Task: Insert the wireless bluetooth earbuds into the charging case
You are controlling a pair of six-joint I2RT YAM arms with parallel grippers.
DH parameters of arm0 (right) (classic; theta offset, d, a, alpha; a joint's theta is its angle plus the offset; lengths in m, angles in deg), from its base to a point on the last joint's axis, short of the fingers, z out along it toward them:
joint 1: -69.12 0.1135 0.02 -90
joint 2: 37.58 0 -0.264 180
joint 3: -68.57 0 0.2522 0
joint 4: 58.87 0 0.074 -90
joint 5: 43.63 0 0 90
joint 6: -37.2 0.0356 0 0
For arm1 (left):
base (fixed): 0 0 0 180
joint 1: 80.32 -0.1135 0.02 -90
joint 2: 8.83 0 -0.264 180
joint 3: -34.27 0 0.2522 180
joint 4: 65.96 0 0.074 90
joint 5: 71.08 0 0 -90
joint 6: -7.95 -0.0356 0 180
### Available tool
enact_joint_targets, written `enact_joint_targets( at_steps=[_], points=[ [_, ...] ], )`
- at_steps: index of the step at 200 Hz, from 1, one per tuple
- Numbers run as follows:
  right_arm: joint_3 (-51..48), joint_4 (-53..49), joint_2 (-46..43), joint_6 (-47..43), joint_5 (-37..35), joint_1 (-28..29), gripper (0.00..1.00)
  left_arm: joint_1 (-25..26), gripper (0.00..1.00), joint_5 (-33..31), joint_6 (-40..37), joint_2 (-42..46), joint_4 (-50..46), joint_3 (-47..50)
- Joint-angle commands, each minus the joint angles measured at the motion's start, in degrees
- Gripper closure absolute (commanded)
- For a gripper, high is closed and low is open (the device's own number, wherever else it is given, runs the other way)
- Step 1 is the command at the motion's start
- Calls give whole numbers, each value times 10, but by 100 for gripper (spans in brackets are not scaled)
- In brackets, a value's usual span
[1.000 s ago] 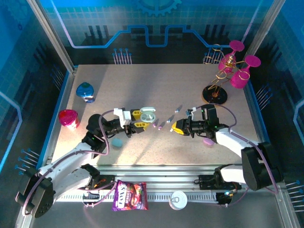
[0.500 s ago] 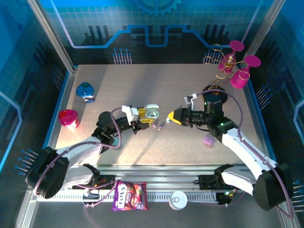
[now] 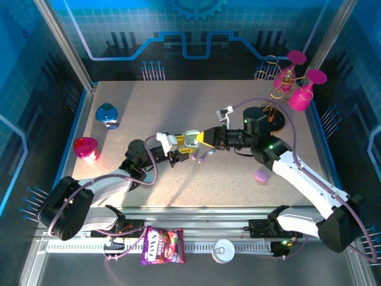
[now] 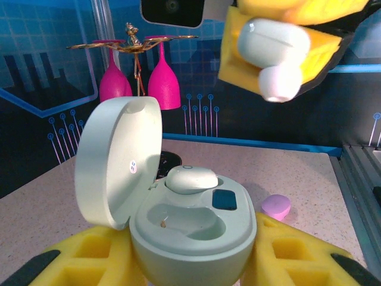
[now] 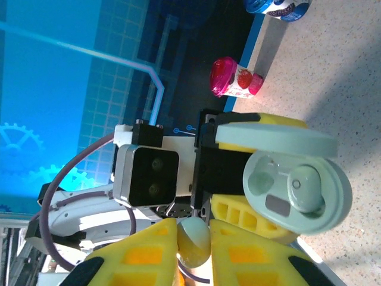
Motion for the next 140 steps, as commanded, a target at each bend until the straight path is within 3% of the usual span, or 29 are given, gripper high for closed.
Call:
enact_joint_targets(
  at_steps=[1, 140],
  points=[
    [31, -22, 16, -28, -27, 14, 85, 7, 83, -10, -20, -1, 25, -5],
    [134, -176, 93, -145, -142, 75, 85, 13, 83, -31, -28, 3, 19, -10]
  ],
)
